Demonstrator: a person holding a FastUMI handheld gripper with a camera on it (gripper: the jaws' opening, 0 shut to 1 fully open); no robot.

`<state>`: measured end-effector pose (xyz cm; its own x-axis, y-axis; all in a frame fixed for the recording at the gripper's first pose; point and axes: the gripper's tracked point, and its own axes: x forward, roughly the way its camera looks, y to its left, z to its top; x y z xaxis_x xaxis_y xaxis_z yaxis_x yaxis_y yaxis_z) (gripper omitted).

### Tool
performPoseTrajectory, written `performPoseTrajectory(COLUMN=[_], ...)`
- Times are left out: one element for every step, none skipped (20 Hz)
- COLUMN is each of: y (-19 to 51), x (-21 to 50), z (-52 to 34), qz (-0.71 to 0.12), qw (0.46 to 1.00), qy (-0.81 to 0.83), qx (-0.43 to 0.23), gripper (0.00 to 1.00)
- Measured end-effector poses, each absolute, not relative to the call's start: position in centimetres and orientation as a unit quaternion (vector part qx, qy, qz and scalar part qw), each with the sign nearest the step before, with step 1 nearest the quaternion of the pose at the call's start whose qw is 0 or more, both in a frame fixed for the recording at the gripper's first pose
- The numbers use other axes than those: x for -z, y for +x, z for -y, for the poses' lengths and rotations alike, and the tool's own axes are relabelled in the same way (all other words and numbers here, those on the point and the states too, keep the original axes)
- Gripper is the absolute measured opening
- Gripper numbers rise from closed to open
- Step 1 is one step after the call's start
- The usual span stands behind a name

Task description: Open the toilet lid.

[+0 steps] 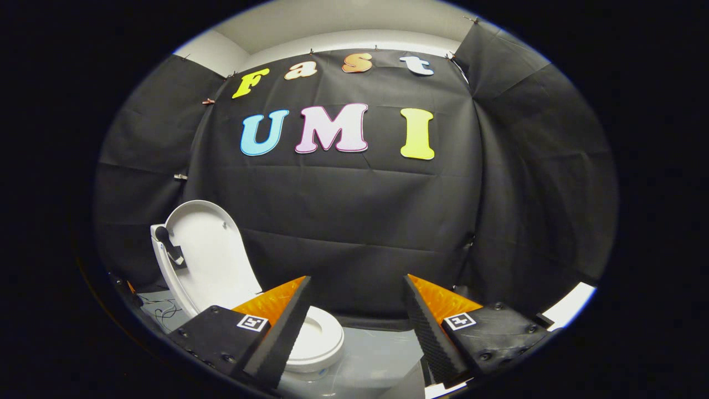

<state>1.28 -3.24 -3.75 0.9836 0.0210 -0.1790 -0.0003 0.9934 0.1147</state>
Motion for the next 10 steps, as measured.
performPoseTrajectory(y=[1.3,1.2,1.2,1.1,1.1,1.1,1.2,1.2,1.1,1.1], x=[3.7,3.7,3.7,3.5,3.6,3.7,3.7,3.6,3.7,3.7], z=[3.2,3.2,3.2,3.1,2.9,2.7,2.7,2.4,2.2,2.0], qz=[-0.090,-0.090,-0.089,-0.087,-0.086,-0.086,-0.085,-0.084,-0.085,-0.085], qw=[0.994,0.994,0.994,0.994,0.995,0.995,0.995,0.995,0.995,0.995], qy=[0.060,0.061,0.061,0.060,0.059,0.057,0.056,0.055,0.055,0.054], qx=[-0.005,-0.004,-0.006,-0.008,-0.009,-0.010,-0.012,-0.016,-0.019,-0.022], gripper=[0.99,0.99,0.99,0.99,0.99,0.99,0.99,0.99,0.99,0.99])
